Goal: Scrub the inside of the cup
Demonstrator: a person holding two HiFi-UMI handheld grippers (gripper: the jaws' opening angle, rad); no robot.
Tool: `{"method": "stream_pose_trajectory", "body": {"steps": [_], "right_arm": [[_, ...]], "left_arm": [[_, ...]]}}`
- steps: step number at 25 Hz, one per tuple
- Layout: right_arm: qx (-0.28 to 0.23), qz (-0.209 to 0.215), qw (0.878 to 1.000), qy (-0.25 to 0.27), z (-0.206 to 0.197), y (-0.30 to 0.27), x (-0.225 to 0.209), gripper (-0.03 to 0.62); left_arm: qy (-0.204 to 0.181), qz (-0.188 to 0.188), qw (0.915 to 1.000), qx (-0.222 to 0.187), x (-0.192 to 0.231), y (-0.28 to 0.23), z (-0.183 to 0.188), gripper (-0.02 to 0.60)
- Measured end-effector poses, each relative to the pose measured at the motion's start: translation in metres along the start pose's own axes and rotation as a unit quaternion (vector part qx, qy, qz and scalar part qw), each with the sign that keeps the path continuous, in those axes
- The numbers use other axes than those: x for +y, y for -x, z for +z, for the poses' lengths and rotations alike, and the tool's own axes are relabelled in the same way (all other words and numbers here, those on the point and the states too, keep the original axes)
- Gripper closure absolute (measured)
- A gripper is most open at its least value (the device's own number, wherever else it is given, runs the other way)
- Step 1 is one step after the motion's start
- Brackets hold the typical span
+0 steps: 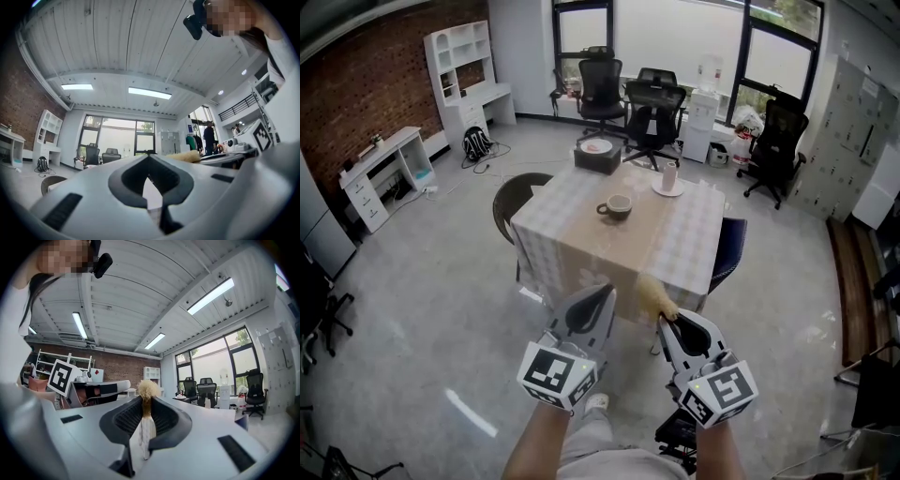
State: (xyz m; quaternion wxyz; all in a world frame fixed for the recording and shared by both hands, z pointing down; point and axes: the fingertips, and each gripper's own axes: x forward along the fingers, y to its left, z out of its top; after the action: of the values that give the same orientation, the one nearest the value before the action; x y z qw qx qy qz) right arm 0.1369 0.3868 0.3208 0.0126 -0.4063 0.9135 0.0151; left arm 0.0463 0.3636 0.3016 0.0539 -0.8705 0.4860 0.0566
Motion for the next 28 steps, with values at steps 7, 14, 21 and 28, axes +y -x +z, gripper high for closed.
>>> {"method": "stream_pose_trajectory", "body": {"steps": [7, 14, 21, 28], "right_arm": [[0.014, -0.004, 1.000, -0.003, -0.008, -0.065, -0.027, 0.539], [0.023, -0.013, 1.000, -0.001, -0.006, -0.127, -0.052, 0.539], [0.031, -0.037, 0.999, -0.010, -0.016, -0.178, -0.075, 0.539], [0.044, -0.045, 0.998, -0.007, -0.022, -0.208, -0.093, 0.539]], "left_arm": [[-0.001, -0.012, 0.9999, 0.003, 0.053, -0.045, -0.009, 0.569], [0.017, -0.023, 0.9996, 0.005, 0.110, -0.088, -0.014, 0.569], [0.020, -0.042, 0.9987, 0.020, 0.154, -0.116, -0.031, 0.569], [0.024, -0.045, 0.9981, 0.034, 0.181, -0.140, -0.044, 0.569]]}}
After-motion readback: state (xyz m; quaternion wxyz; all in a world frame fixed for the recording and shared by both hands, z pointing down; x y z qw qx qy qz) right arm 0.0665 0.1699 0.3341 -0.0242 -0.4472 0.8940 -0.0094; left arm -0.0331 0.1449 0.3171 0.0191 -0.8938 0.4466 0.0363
